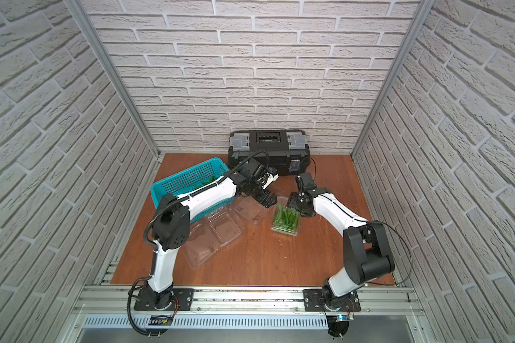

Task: Take small green peppers out of containers
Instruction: Move the packing box to the center of the board.

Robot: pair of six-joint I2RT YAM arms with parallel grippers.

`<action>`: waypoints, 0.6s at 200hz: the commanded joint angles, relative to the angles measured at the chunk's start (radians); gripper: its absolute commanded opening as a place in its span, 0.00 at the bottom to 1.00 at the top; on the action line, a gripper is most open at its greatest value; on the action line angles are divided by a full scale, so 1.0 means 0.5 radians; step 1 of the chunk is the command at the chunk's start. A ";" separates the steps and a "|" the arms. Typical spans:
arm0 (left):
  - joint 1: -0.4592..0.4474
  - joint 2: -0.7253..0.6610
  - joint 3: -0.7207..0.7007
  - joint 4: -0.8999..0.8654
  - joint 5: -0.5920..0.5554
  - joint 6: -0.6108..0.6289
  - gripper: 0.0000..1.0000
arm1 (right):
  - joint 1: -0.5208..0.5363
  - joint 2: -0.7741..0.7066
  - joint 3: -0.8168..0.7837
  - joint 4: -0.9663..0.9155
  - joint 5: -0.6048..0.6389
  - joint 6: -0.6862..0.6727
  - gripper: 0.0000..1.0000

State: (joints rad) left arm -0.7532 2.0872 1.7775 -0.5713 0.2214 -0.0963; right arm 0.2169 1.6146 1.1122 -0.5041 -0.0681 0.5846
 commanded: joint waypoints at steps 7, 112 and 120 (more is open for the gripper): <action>-0.006 -0.006 0.052 0.000 -0.001 0.040 0.98 | -0.001 -0.010 0.103 0.056 -0.184 -0.238 0.68; 0.000 0.023 0.056 -0.011 0.071 0.035 0.98 | -0.115 -0.118 -0.155 -0.059 -0.413 -0.415 0.64; 0.001 0.025 0.054 -0.014 0.092 0.031 0.98 | -0.115 -0.120 -0.171 -0.059 -0.421 -0.426 0.64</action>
State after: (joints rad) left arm -0.7532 2.0872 1.7775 -0.5766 0.2352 -0.0875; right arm 0.1589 1.5772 1.0595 -0.5278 -0.2295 0.4065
